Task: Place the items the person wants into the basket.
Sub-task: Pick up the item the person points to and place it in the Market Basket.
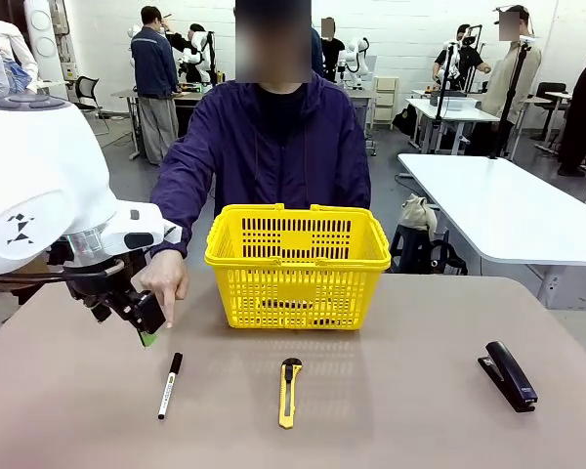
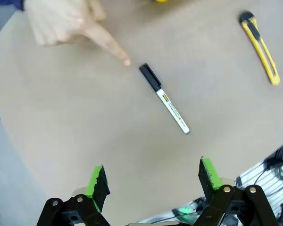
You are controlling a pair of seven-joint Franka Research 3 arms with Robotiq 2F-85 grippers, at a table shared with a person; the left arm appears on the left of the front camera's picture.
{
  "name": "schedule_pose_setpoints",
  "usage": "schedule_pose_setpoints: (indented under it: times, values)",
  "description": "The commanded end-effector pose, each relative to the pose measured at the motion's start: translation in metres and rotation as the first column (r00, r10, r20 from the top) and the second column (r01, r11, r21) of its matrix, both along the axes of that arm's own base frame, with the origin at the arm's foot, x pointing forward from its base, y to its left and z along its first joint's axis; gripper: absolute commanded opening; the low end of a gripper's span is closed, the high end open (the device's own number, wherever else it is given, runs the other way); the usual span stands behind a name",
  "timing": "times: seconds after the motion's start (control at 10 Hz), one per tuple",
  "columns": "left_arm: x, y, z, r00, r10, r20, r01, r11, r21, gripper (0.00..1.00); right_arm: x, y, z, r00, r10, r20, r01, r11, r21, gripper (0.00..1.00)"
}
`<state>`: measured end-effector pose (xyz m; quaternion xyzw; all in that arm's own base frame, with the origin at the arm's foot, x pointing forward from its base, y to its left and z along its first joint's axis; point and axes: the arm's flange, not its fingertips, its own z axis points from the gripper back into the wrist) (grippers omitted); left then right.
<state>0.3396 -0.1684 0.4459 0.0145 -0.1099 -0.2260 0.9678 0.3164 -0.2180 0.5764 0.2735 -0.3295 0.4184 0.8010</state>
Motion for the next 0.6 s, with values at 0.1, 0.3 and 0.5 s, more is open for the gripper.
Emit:
schedule_pose_setpoints:
  times: [0.1,0.3,0.5]
  values:
    - [-0.0104,-0.0056,0.005,0.998,-0.06,-0.003,0.06,0.998,0.028,1.0,0.0009,-0.0005,-0.0011,1.0,0.007,0.021,-0.008,1.0,0.026,1.0]
    - [-0.0104,-0.0056,0.005,0.998,-0.06,-0.003,0.06,0.998,0.028,1.0,0.0009,-0.0005,-0.0011,1.0,0.007,0.021,-0.008,1.0,0.026,1.0]
    - [-0.0104,-0.0056,0.005,0.998,-0.06,-0.003,0.06,0.998,0.028,1.0,0.0009,-0.0005,-0.0011,1.0,0.007,0.021,-0.008,1.0,0.026,1.0]
